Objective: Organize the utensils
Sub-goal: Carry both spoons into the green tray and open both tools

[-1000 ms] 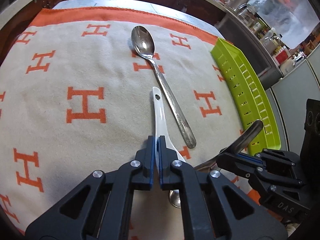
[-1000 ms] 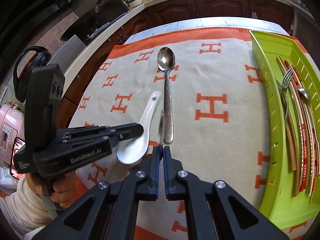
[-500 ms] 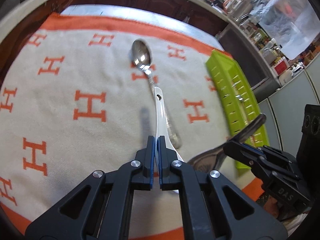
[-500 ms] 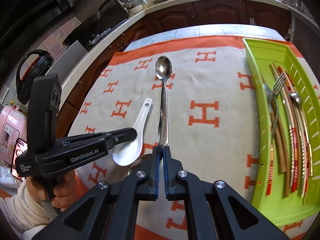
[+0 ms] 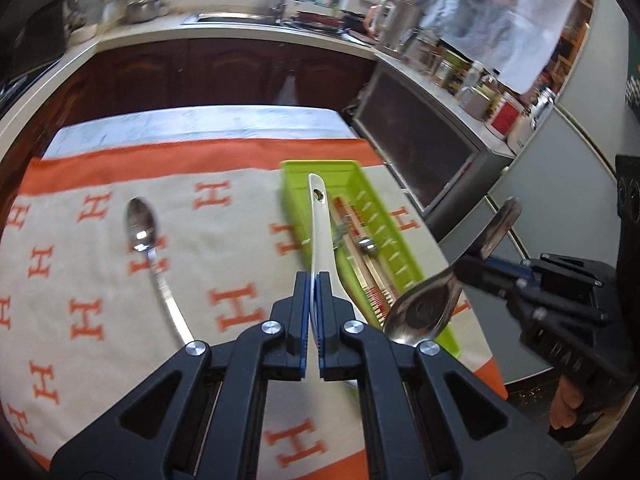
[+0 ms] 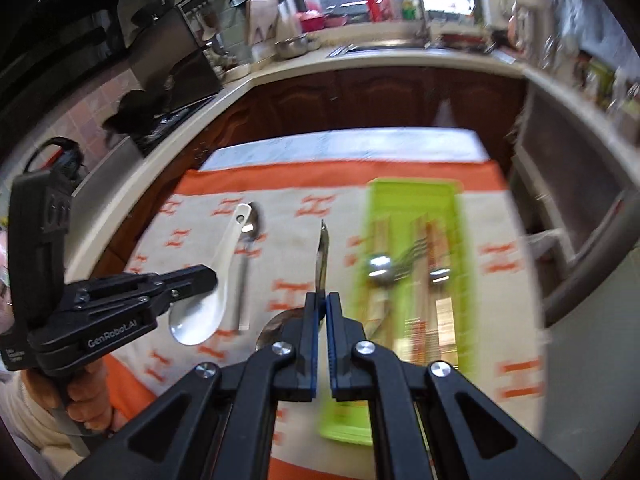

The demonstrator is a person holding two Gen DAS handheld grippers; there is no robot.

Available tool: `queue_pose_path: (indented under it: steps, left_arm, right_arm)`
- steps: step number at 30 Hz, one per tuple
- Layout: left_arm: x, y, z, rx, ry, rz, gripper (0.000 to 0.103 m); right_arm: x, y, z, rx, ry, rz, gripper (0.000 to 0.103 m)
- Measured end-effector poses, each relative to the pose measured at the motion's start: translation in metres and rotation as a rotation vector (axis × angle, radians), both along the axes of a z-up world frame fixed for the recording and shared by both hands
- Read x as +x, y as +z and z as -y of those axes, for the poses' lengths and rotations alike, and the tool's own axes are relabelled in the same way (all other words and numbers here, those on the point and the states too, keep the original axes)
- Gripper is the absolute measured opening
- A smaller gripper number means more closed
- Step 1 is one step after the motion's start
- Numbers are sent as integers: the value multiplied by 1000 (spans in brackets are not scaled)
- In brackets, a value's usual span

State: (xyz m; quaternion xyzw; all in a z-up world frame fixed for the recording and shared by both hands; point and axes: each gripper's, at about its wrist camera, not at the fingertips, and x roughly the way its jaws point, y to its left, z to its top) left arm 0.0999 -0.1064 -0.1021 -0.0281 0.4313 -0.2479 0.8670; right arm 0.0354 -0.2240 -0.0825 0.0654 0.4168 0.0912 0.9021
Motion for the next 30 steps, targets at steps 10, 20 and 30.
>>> queue_pose_path:
  steps: [10, 20, 30]
  left_arm:
    - [2, -48, 73, 96, -48, -81, 1]
    - [10, -55, 59, 90, 15, -82, 1]
    - [3, -32, 29, 124, 87, -23, 16]
  right_arm:
    - [6, -27, 32, -215, 32, -145, 3]
    - [33, -64, 37, -143, 58, -231, 7]
    - [32, -55, 35, -44, 16, -172, 29]
